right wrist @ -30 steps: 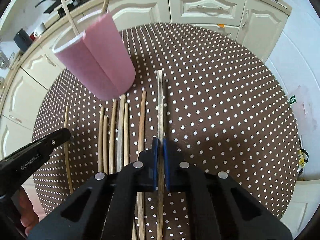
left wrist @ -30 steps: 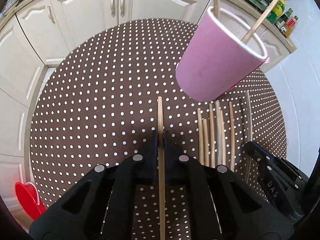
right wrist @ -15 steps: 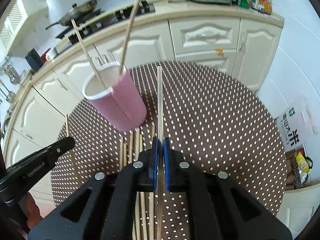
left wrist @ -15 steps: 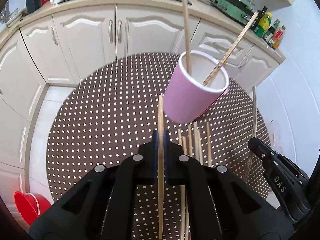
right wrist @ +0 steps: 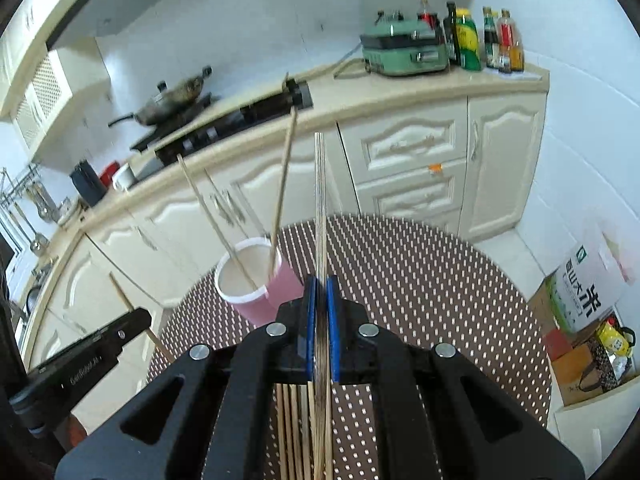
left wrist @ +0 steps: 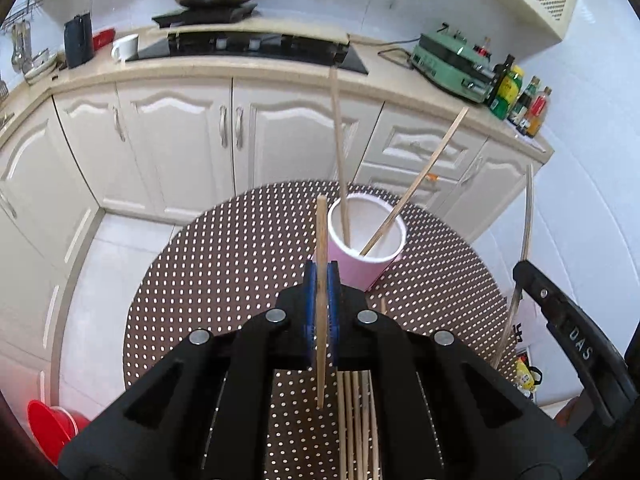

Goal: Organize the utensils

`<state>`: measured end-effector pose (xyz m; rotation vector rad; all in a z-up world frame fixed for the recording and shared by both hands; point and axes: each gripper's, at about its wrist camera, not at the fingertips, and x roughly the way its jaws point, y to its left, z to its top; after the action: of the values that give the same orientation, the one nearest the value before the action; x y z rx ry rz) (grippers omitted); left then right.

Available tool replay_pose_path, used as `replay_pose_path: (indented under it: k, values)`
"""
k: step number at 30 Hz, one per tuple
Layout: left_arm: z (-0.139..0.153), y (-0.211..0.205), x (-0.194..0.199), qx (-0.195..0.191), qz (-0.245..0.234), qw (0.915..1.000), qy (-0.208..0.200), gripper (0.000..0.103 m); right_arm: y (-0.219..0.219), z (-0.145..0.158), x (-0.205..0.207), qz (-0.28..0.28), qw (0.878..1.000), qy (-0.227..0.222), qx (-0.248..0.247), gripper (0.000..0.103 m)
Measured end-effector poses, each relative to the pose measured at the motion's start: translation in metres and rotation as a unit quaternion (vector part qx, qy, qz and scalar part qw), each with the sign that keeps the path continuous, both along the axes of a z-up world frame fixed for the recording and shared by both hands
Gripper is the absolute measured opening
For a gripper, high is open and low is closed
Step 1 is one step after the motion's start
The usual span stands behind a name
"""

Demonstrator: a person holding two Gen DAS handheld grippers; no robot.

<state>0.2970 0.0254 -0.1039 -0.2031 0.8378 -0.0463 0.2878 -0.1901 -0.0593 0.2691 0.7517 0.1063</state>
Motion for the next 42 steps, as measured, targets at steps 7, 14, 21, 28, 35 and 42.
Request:
replay_pose_path:
  k: [7, 14, 21, 28, 35, 42]
  values:
    - [0.037, -0.003, 0.000, 0.008, -0.014, 0.9991, -0.039, 0.006, -0.008, 0.039, 0.007, -0.052, 0.997, -0.050, 0.026, 0.005]
    - [0.071, 0.001, 0.006, 0.000, -0.027, 0.9976, -0.064, 0.006, -0.018, 0.070, 0.026, -0.101, 0.989, -0.093, 0.064, 0.005]
    - [0.099, 0.007, 0.023, 0.000, -0.033, 0.9965, -0.077, 0.006, -0.015, 0.081, 0.047, -0.123, 0.983, -0.111, 0.079, 0.005]
    - [0.115, 0.009, 0.039, 0.002, -0.040, 0.9952, -0.089, 0.006, -0.004, 0.080, 0.065, -0.147, 0.977, -0.133, 0.074, 0.005]
    - [0.105, 0.011, 0.066, -0.005, -0.042, 0.9964, -0.074, 0.006, 0.003, 0.062, 0.086, -0.165, 0.975, -0.124, 0.078, 0.005]
    - [0.073, 0.008, 0.090, -0.008, -0.053, 0.9980, -0.032, 0.006, 0.010, 0.035, 0.104, -0.178, 0.977, -0.101, 0.062, 0.005]
